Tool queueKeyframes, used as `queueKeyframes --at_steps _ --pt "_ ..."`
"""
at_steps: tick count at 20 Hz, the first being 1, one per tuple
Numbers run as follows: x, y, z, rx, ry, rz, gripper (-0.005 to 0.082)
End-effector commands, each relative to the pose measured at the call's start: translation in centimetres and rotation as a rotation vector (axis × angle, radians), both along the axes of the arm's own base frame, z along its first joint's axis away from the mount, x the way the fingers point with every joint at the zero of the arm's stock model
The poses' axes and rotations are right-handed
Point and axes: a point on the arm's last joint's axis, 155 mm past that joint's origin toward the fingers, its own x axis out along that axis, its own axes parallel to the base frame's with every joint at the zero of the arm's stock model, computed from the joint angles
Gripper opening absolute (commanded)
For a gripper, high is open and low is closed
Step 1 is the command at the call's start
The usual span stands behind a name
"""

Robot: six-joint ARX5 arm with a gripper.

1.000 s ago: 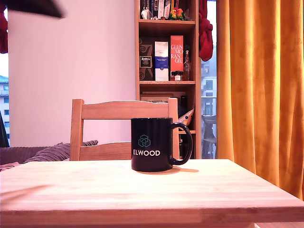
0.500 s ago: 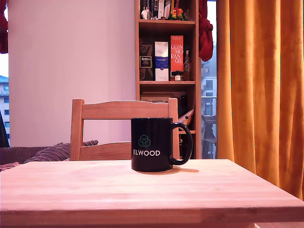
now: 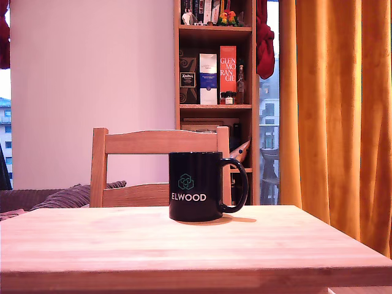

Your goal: Pick up the coffee capsules on the table and drop them inside the coffee cup

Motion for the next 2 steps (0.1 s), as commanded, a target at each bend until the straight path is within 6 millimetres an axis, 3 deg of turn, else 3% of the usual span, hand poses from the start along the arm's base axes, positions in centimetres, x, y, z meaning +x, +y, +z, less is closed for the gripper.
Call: queueKeyframes --at_steps 1,2 --pt "-0.41 0.11 0.12 -0.01 -0.013 0.004 -0.0019" --pt "-0.8 0.14 0.44 -0.021 -0.025 0.005 -0.0019"
